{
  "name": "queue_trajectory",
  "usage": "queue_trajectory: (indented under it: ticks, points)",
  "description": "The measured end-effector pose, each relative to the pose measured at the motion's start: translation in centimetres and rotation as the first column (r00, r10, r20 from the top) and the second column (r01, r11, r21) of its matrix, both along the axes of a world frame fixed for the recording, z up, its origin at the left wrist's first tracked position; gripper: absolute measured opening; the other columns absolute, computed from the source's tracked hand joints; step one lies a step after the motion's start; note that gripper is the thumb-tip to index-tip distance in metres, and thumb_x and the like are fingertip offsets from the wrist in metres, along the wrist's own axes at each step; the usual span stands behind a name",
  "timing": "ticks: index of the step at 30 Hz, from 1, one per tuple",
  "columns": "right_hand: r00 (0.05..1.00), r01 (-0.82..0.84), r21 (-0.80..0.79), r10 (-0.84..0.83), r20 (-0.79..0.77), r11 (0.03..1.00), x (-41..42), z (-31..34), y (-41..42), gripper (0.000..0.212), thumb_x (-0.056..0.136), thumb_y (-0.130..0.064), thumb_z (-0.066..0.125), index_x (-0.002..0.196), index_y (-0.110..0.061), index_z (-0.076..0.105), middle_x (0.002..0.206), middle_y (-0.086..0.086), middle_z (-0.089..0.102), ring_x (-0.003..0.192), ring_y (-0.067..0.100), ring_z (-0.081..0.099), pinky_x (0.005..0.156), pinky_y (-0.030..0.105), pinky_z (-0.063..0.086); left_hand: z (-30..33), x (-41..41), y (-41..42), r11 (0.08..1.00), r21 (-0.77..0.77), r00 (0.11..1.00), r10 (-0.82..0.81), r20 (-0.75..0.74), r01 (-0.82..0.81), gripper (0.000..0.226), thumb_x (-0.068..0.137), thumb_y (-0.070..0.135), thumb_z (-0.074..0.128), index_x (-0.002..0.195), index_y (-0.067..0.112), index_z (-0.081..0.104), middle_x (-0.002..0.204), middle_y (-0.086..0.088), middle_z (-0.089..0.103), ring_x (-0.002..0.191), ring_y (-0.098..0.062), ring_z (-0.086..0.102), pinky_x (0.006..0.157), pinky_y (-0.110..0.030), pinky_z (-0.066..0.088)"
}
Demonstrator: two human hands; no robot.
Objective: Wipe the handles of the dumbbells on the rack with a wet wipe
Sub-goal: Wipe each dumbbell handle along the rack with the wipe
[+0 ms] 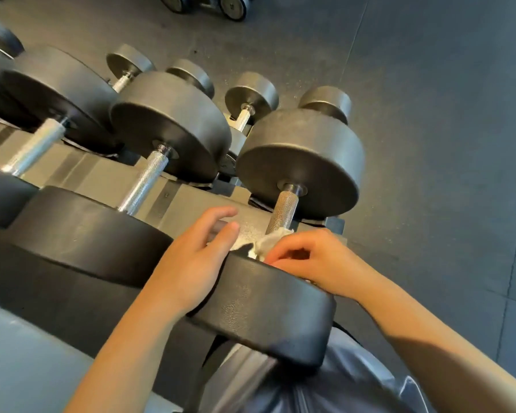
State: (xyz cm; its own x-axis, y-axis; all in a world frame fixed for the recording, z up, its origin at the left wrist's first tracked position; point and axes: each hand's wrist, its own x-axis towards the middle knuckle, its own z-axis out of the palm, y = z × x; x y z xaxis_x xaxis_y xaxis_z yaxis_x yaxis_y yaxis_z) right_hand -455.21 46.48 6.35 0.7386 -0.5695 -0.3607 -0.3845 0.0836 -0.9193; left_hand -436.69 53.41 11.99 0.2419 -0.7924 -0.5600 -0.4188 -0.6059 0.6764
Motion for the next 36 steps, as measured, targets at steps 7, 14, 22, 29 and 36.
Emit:
queue_trajectory:
  ticks: [7, 14, 22, 29, 36]
  points:
    - [0.839, -0.495, -0.240, 0.388, -0.382, 0.835, 5.0, 3.5, -3.3, 0.013, 0.088, -0.018, 0.060, 0.086, -0.018, 0.073, 0.068, -0.007, 0.060, 0.052, 0.007, 0.046, 0.063, 0.024, 0.046, 0.5, -0.3, -1.3, 0.993, -0.057, 0.993, -0.096, 0.062, 0.100, 0.040, 0.092, 0.065, 0.026, 0.128, 0.068, 0.009, 0.135, 0.026, 0.035, 0.127, 0.002, 0.034, 0.107, -0.032, 0.032]
    - [0.827, -0.542, -0.042, 0.524, -0.203, 0.839, 1.8, 2.3, -4.1, 0.018, 0.089, -0.021, 0.063, 0.103, -0.025, 0.073, 0.082, -0.025, 0.056, 0.081, -0.003, 0.054, 0.076, 0.013, 0.041, 0.1, -0.4, -1.4, 0.995, -0.021, 0.995, -0.102, -0.012, 0.102, 0.048, 0.087, 0.063, 0.021, 0.131, 0.066, 0.005, 0.148, 0.025, 0.029, 0.127, 0.013, 0.025, 0.099, -0.019, 0.021]
    - [0.834, -0.507, -0.585, 0.532, -0.148, 0.633, 2.1, 1.1, -4.0, 0.009, 0.081, -0.019, 0.066, 0.085, -0.024, 0.072, 0.085, -0.006, 0.051, 0.072, 0.003, 0.036, 0.060, 0.024, 0.037, 0.3, -0.6, -1.5, 0.995, 0.021, 0.986, -0.102, 0.130, 0.101, 0.046, 0.088, 0.073, 0.013, 0.133, 0.070, 0.010, 0.141, 0.029, 0.036, 0.126, 0.005, 0.036, 0.100, -0.027, 0.033]
    - [0.568, -0.822, -0.324, 0.710, -0.416, 0.468, 8.8, 1.5, -5.1, 0.025, 0.089, -0.019, 0.050, 0.066, -0.019, 0.057, 0.068, 0.001, 0.054, 0.075, 0.024, 0.052, 0.066, 0.030, 0.038, 0.6, -3.1, 1.3, 0.810, -0.384, 0.677, 0.584, 0.449, -0.443, 0.038, 0.091, 0.048, 0.043, 0.118, 0.031, 0.062, 0.109, 0.023, 0.060, 0.097, 0.009, 0.051, 0.079, -0.013, 0.039]
    - [0.705, -0.654, -0.561, 0.677, -0.209, 0.508, 4.6, -0.6, -4.9, 0.031, 0.091, -0.035, 0.043, 0.080, -0.020, 0.067, 0.089, -0.007, 0.062, 0.095, 0.016, 0.054, 0.087, 0.037, 0.035, 0.1, -8.8, 4.0, 0.558, -0.471, 0.574, 0.809, 0.126, -0.683, 0.027, 0.079, 0.046, 0.050, 0.103, 0.045, 0.061, 0.115, 0.023, 0.058, 0.117, -0.004, 0.052, 0.102, -0.025, 0.039]
